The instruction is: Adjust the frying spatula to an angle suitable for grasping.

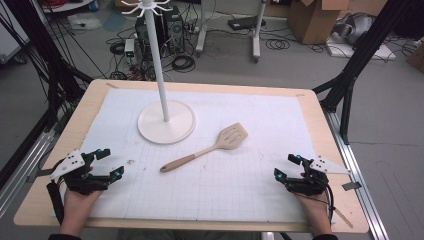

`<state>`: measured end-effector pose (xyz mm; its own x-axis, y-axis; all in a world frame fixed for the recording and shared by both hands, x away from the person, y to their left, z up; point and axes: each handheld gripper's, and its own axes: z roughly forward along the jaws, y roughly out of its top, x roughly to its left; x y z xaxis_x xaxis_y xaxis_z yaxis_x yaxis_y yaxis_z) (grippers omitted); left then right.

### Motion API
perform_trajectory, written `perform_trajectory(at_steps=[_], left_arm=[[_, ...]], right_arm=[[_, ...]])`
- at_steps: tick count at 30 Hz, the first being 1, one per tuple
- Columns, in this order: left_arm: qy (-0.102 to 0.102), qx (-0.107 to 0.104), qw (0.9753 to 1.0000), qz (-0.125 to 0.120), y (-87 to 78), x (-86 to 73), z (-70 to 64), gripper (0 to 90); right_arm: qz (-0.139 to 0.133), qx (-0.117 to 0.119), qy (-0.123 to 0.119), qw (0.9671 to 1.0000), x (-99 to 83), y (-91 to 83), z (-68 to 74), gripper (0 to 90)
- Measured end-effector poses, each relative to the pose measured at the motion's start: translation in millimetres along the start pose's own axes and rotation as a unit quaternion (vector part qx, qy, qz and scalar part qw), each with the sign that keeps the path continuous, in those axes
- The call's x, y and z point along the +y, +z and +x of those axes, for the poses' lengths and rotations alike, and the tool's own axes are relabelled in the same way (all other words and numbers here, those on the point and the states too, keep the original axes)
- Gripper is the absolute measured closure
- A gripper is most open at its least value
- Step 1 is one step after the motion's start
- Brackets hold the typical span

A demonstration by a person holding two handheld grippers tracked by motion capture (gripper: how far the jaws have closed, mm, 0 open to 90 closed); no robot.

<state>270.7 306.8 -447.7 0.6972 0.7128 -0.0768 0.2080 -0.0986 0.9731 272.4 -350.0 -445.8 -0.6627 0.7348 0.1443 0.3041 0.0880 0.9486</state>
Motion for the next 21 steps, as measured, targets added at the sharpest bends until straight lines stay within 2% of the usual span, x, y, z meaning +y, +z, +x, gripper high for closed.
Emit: perform_trajectory(at_steps=[5, 12, 15, 16, 21], left_arm=[[-0.003, 0.0, 1.0, 0.003, 0.7, 0.3, 0.7, 12.6], [0.004, 0.004, 1.0, 0.0, -0.5, 0.2, -0.3, 13.3], [-0.001, 0.007, 1.0, 0.005, 0.9, 0.8, 0.0, 13.3], [0.005, 0.008, 0.9999, 0.007, 1.2, 1.0, -1.0, 13.3], [0.006, 0.01, 0.9999, 0.007, 1.1, 1.1, -1.4, 13.3]], right_arm=[[-0.002, 0.0, -0.003, 1.0, -0.2, -0.2, -0.6, 14.3], [-0.001, 0.002, 0.0, 1.0, -0.2, -0.2, -0.6, 14.4], [-0.002, 0.0, -0.006, 1.0, -0.2, -0.3, 1.0, 14.4], [-0.003, -0.001, -0.011, 0.9999, -0.3, -0.1, 1.1, 14.4], [-0.004, 0.001, -0.005, 1.0, -0.3, -0.5, 0.6, 14.4]])
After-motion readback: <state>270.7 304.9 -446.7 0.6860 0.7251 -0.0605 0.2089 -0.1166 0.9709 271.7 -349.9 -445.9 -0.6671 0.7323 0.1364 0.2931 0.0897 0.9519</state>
